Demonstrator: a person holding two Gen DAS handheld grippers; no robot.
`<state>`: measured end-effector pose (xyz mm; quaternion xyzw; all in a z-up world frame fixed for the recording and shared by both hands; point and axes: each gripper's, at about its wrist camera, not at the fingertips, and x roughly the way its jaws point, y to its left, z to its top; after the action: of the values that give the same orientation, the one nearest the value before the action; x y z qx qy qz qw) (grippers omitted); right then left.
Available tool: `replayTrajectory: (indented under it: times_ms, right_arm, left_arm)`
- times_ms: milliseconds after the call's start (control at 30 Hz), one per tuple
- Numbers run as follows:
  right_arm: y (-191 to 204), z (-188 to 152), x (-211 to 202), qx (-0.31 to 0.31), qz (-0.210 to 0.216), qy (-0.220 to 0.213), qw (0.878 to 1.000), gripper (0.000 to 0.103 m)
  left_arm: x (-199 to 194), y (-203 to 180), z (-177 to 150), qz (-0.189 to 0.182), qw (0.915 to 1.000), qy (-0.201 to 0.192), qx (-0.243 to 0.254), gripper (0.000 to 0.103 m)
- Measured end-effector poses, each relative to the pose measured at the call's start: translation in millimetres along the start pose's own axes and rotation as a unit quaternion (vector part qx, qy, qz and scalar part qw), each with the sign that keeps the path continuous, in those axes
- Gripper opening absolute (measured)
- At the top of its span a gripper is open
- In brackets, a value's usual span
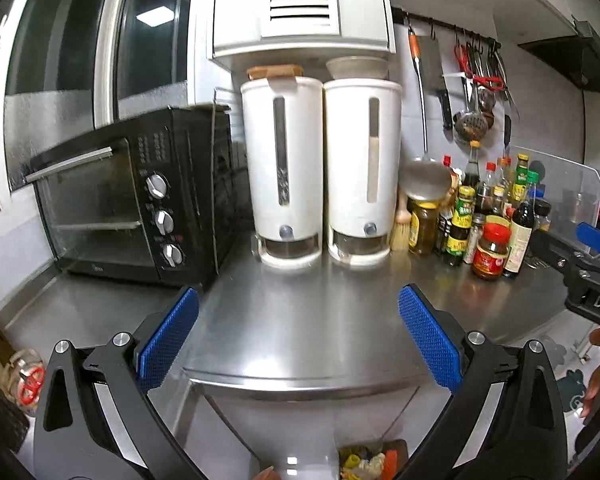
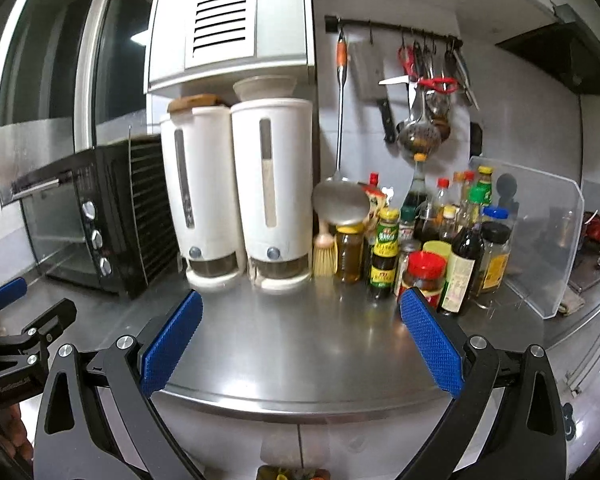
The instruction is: Collect trash
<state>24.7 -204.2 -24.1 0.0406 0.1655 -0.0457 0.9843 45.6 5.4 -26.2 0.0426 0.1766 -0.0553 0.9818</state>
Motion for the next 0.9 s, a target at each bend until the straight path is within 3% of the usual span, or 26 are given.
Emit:
replayTrajectory:
  times_ms: [533,900]
  right_arm:
    - [9,-1,-21,-0.003,-0.001,0.008,1.0,0.1]
    - [9,-5,-28,-0.003,-0.01,0.012,1.0,0.1]
  left_arm:
    - [-22,10,-2,0.008,0.9999,-0.002,-0.005,0.095]
    - [-29,9,-2,-0.005,1.0,0.001,-0.005,0.095]
